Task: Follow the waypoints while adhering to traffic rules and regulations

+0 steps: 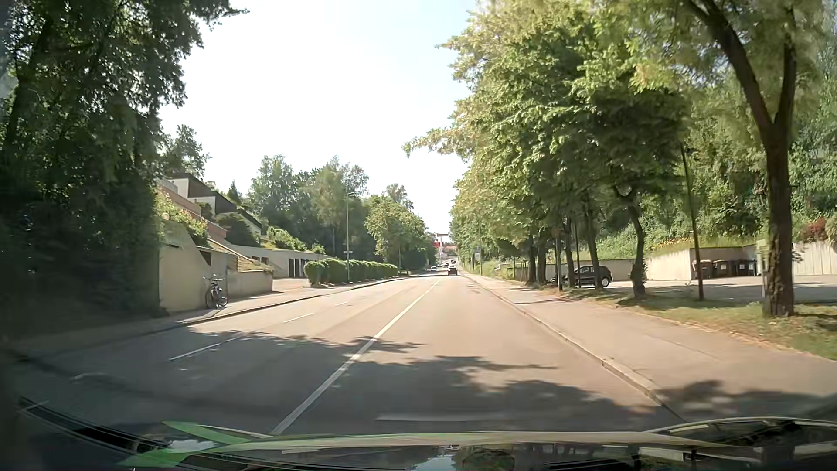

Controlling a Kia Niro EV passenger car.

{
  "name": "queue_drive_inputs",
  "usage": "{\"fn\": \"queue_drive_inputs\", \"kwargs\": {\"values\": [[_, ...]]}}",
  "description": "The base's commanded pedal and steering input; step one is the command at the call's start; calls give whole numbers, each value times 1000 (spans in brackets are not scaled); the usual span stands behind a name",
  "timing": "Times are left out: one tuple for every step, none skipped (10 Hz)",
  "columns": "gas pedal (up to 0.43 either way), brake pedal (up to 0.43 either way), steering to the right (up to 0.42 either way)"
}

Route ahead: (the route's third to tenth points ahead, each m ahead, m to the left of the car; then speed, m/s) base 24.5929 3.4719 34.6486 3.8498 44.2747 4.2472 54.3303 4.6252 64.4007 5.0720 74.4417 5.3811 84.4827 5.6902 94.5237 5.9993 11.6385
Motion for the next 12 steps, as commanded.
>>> {"fn": "queue_drive_inputs", "kwargs": {"values": [[228,0,-1],[228,0,-1],[228,0,-1],[228,0,-1],[228,0,-1],[228,0,-1],[228,0,-1],[228,0,-2],[228,0,-2],[228,0,-2],[228,0,-2],[228,0,-2]]}}
